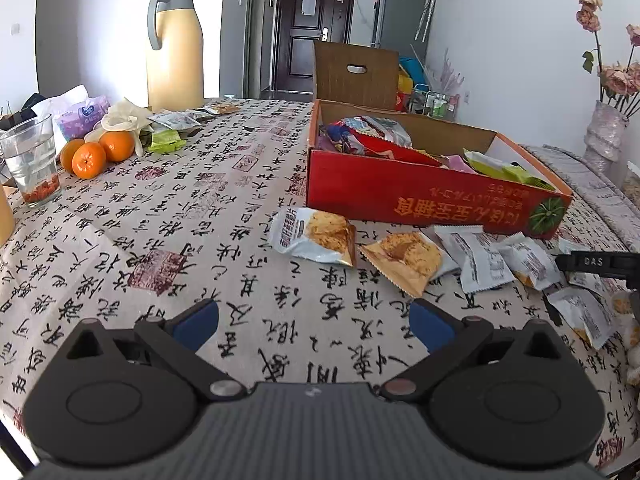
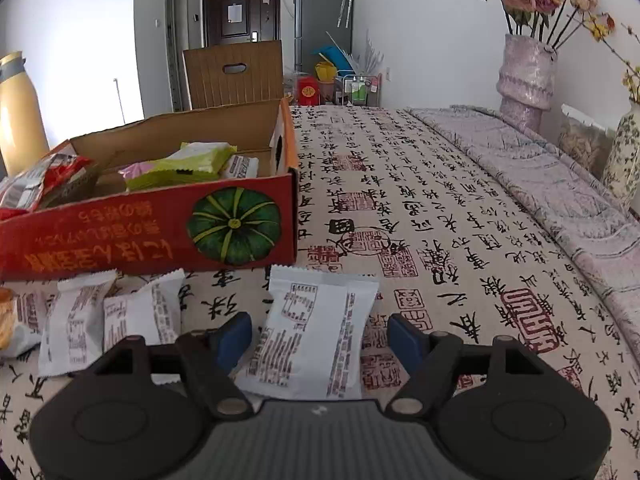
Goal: Organize snacks
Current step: 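Grasp a white pastry packet with the right gripper, then grasp a clear pastry packet with the left gripper while the right holds its packet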
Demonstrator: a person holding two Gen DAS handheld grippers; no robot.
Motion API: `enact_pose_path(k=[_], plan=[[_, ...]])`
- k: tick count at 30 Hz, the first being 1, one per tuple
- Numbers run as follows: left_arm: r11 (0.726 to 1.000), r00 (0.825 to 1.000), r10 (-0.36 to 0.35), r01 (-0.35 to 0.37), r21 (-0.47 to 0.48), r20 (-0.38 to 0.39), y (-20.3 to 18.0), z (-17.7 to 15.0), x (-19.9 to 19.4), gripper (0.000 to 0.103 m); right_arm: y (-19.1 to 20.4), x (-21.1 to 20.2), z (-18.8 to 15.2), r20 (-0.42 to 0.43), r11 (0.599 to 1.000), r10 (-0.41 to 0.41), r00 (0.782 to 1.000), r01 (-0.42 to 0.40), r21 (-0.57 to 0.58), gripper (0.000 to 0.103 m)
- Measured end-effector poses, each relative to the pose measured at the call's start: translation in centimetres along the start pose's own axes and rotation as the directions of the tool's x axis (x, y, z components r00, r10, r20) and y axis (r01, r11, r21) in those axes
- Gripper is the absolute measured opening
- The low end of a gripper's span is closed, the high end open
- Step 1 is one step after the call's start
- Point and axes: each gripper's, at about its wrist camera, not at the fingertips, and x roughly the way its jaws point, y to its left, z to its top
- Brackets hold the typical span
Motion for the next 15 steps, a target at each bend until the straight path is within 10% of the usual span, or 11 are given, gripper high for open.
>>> enact_pose_path(k=[4,15], plan=[[1.000,1.000,0.008,-0.008,0.010,0.003,-0.3,1.1,0.7,0.103,0.1,-0.4,-0.4,0.032,0.999,0.037,0.999,-0.036,-0.024,0.042],[0.997,0.997,0.071,-0.071,0.037,-0.007,-0.3,5.2,3.9,0.103,-0.3,-2.9,-1.2,0.182,0.999,0.046,0.982,-0.046,-0.002,0.040]])
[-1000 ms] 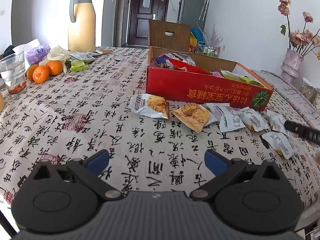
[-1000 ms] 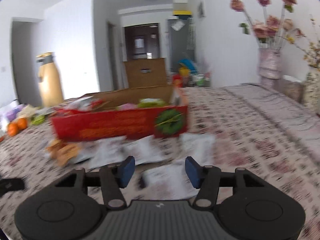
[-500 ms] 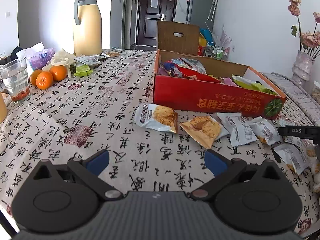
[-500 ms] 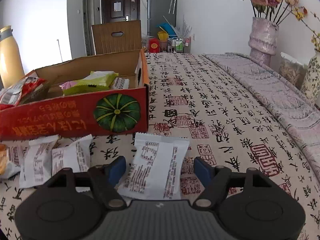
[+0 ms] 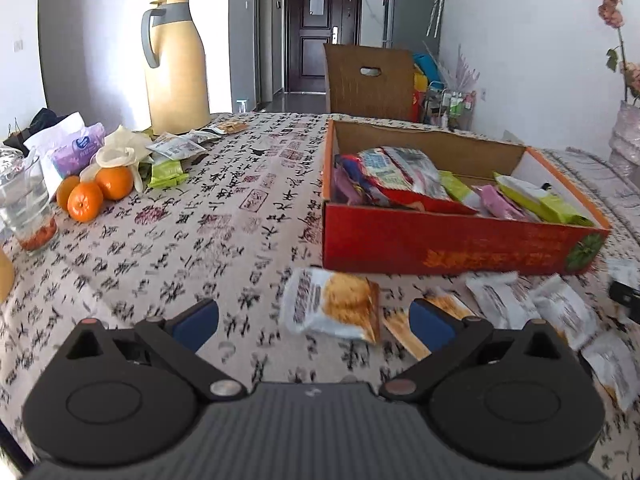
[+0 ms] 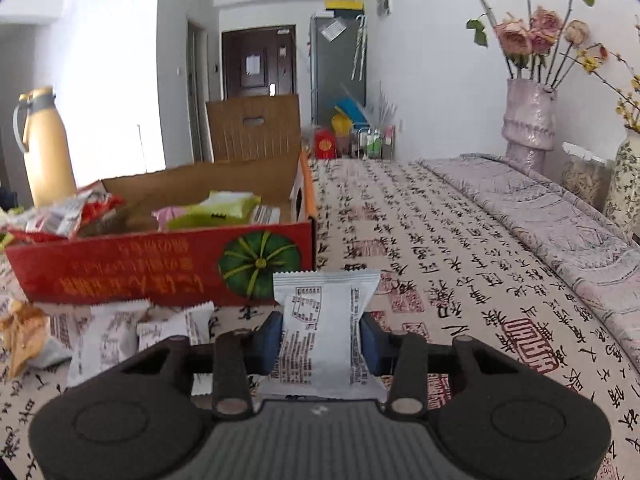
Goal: Organize snacks
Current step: 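Grasp a clear pastry packet with the left gripper while the right holds its packet, then carry both held pastry packets toward the cardboard box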
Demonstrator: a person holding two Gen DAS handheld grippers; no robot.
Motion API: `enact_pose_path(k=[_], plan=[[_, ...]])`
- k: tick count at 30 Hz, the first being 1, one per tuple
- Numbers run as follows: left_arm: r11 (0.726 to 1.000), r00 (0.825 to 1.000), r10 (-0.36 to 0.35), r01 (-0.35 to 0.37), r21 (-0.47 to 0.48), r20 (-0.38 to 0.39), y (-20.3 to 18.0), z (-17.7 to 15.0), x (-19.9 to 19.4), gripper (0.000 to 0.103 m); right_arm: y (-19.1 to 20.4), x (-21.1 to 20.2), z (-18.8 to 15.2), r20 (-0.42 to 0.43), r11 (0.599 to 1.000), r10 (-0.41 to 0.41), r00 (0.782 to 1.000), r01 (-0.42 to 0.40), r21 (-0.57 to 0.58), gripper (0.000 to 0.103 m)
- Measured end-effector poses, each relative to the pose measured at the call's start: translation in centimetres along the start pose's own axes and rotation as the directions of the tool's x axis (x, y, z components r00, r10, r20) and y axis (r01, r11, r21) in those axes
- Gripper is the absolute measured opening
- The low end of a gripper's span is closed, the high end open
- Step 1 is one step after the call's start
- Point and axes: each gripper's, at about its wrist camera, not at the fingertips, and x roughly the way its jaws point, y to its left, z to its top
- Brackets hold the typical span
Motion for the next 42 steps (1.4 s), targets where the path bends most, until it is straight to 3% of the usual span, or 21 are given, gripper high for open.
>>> enact_pose_path(k=[11,17,30,42], plan=[[0.997,0.993,0.081,-0.079,0.019,-0.084,-1.1,1.2,6.1,0.103,-0.6,0.0,0.0,0.011,1.000,0.013,1.000,-0.013,0.025,0.040],[0.998,0.993,0.066,-0.067,-0.004,-0.099,-0.8,0.7,7.2,0.099,-0.6,0.1,0.0,0.008,0.999,0.027,1.000,-0.027,0.028,0.040],[0.999,0.998,-0.018,0.021,0.042,-0.059,-2.0,-0.3,6.3,0.053,-0.6,0.4,0.0,-0.007,0.999,0.031,0.999,-0.031,0.035,0.041],[1.000,1.000,-0.022,0.022,0.008,0.002,-1.3,-0.2,5.0,0.048,-0.6,0.4,-0.1,-0.002,0.999,0.030,1.000,-0.030,0.032,0.041]])
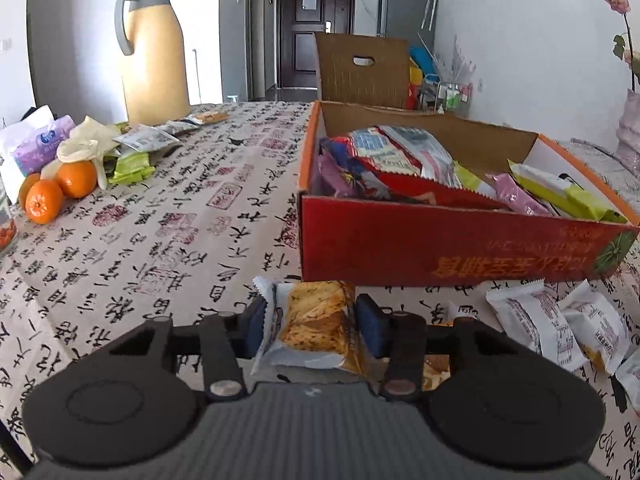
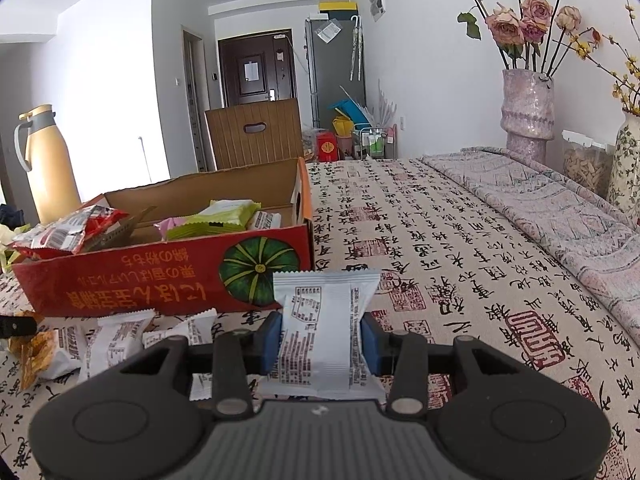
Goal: Organize snacks
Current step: 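Carry both held pastry packets toward the cardboard box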
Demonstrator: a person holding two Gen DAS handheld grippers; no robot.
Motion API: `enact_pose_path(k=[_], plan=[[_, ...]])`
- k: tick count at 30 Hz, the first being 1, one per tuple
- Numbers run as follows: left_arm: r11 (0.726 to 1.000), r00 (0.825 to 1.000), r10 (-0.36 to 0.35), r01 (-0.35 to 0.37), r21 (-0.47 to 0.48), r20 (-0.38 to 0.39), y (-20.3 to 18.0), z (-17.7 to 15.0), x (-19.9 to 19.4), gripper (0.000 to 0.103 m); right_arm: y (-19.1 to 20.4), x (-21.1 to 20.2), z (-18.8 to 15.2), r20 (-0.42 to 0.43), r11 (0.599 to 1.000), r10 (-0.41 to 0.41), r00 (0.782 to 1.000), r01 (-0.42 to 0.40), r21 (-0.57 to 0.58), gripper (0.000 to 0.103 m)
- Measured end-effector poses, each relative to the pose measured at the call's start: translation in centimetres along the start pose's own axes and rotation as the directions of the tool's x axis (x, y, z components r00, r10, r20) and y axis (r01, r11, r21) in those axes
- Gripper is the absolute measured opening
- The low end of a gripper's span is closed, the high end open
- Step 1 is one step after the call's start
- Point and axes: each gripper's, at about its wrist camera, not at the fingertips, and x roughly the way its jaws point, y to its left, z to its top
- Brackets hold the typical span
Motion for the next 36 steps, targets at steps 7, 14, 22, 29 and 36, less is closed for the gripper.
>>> enact_pose_path(k=[7,14,22,29,36], plan=[[1.000,0.998,-0.010,0.010,-0.003,0.054,0.5,0.8,-2.6,0.048,0.2,-0.3,0.0,0.013,1.000,-0.015,1.000,0.015,-0.011,0.041],[0.999,0.987,-0.036,0.034,0.011,0.157,0.4,2.9,-6.6,0.048,0.5,-2.3,1.2,0.071,1.000,0.001,0.997,0.000,-0.012,0.041],[0.998,0.968,-0.063,0.054,0.046,0.243,-1.7,6.0,-8.5,0.048,2.2,-4.0,4.0,0.145,0.998,0.039,0.989,-0.033,-0.045,0.041],[0.995,0.955,-0.081,0.061,0.077,0.287,-3.8,8.4,-8.7,0.048,4.2,-3.5,7.1,0.195,0.994,0.083,0.977,-0.067,-0.087,0.041],[0.994,0.955,-0.086,0.062,0.092,0.284,-5.6,10.3,-7.1,0.048,5.6,-2.0,9.5,0.211,0.990,0.113,0.971,-0.092,-0.106,0.041]])
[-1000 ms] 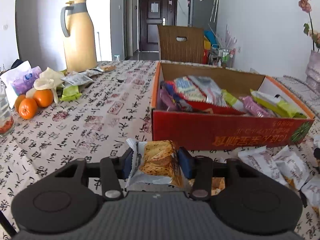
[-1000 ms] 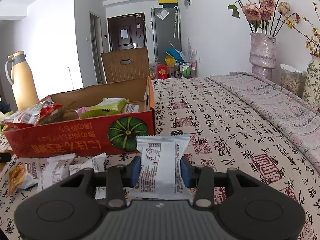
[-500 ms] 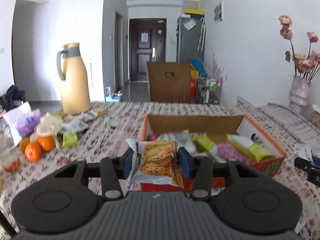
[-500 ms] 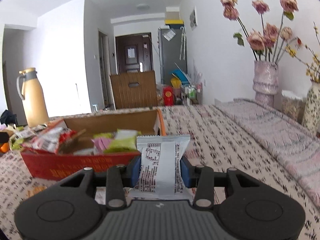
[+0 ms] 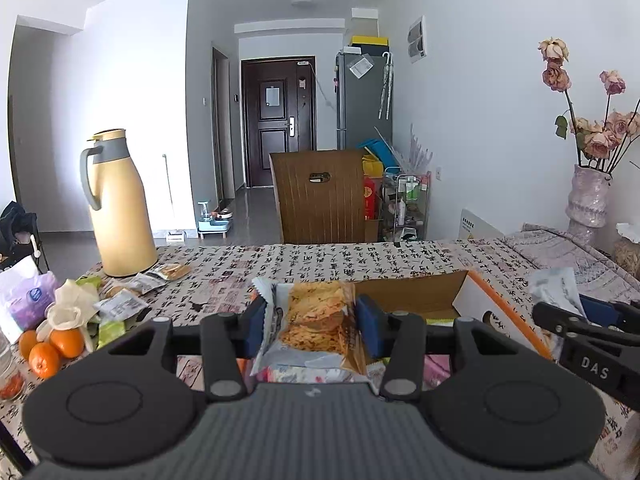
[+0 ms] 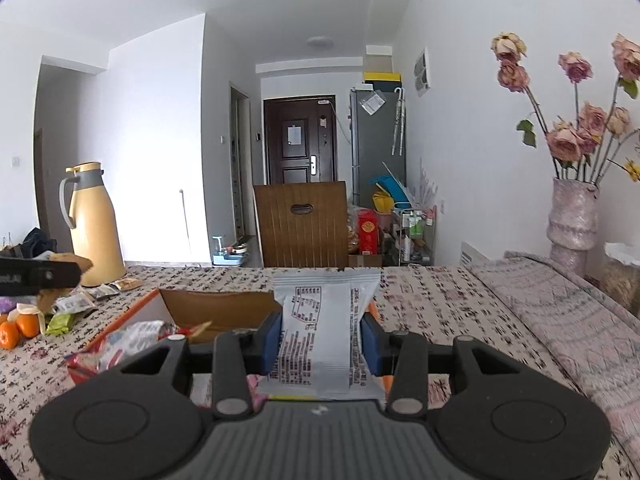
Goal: Organize snacks
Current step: 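Carry both held pastry packets toward the cardboard box, then open both grippers to drop the pastry packets into the box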
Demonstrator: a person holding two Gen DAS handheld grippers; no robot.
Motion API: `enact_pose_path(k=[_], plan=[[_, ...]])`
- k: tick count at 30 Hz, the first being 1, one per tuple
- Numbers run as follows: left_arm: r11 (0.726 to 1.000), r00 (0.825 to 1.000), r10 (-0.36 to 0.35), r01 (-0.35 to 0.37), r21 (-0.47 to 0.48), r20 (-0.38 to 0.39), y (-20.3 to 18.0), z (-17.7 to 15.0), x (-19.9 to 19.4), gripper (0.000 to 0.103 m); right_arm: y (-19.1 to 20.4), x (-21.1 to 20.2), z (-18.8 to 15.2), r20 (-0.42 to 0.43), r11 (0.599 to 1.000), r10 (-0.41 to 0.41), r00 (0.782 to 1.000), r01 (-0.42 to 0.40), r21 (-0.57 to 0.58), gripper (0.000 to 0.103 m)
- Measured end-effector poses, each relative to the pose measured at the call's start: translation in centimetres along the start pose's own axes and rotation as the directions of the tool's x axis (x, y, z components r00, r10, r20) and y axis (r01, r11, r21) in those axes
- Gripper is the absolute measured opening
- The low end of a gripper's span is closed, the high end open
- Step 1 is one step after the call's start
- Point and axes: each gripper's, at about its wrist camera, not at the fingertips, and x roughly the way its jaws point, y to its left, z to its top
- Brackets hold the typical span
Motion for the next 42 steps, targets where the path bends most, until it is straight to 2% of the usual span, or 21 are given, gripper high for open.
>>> enact_pose_path(k=[10,16,23,26,28,29,30,31,32,33,35,38,42], plan=[[1.000,1.000,0.003,-0.004,-0.020,-0.031,-1.1,0.3,4.8,0.048,1.2,5.0,1.3,-0.012,0.999,0.037,0.999,-0.038,-0.018,0.041],[0.999,0.998,-0.002,0.000,-0.046,-0.057,-0.6,-1.2,7.6,0.048,0.9,7.4,-0.2,-0.041,0.999,0.054,0.998,-0.054,0.003,0.041],[0.997,0.994,-0.035,0.027,-0.077,-0.099,0.7,-2.1,8.7,0.049,0.8,8.1,-1.3,-0.079,0.997,0.074,0.994,-0.074,0.010,0.041],[0.996,0.995,-0.031,0.022,-0.086,-0.099,0.9,-2.3,8.7,0.052,0.9,8.3,-1.6,-0.095,0.997,0.072,0.993,-0.071,0.006,0.045],[0.995,0.995,-0.027,0.018,-0.094,-0.094,1.0,-2.3,8.5,0.064,1.0,8.3,-1.6,-0.093,0.998,0.063,0.994,-0.063,0.008,0.047],[0.995,0.996,-0.021,0.013,-0.094,-0.088,1.0,-2.3,8.4,0.068,0.9,8.2,-1.6,-0.095,0.998,0.059,0.994,-0.058,0.011,0.050],[0.996,0.996,-0.015,0.007,-0.094,-0.082,1.0,-2.2,8.4,0.076,0.8,8.2,-1.6,-0.095,0.998,0.056,0.994,-0.055,0.015,0.055],[0.996,0.997,-0.011,0.004,-0.093,-0.076,1.0,-2.2,8.2,0.084,0.6,8.1,-1.6,-0.091,0.999,0.051,0.995,-0.049,0.021,0.065],[0.996,0.997,-0.007,0.001,-0.091,-0.071,0.9,-2.2,8.0,0.086,0.7,8.0,-1.6,-0.087,0.999,0.046,0.995,-0.044,0.025,0.076],[0.996,0.998,-0.006,0.000,-0.090,-0.067,0.9,-2.2,7.9,0.089,0.5,8.0,-1.6,-0.082,0.999,0.043,0.996,-0.041,0.029,0.080],[0.995,0.998,0.001,-0.007,-0.095,-0.065,1.0,-2.1,7.9,0.103,0.3,7.7,-1.5,-0.072,0.999,0.040,0.997,-0.038,0.037,0.089],[0.993,0.998,0.012,-0.020,-0.115,-0.069,1.2,-2.1,7.9,0.103,0.1,7.6,-1.7,-0.067,0.998,0.036,0.997,-0.033,0.046,0.103],[0.992,0.997,0.009,-0.018,-0.123,-0.075,1.2,-2.2,7.8,0.103,-0.1,7.5,-1.6,-0.067,0.998,0.034,0.997,-0.030,0.052,0.103]])
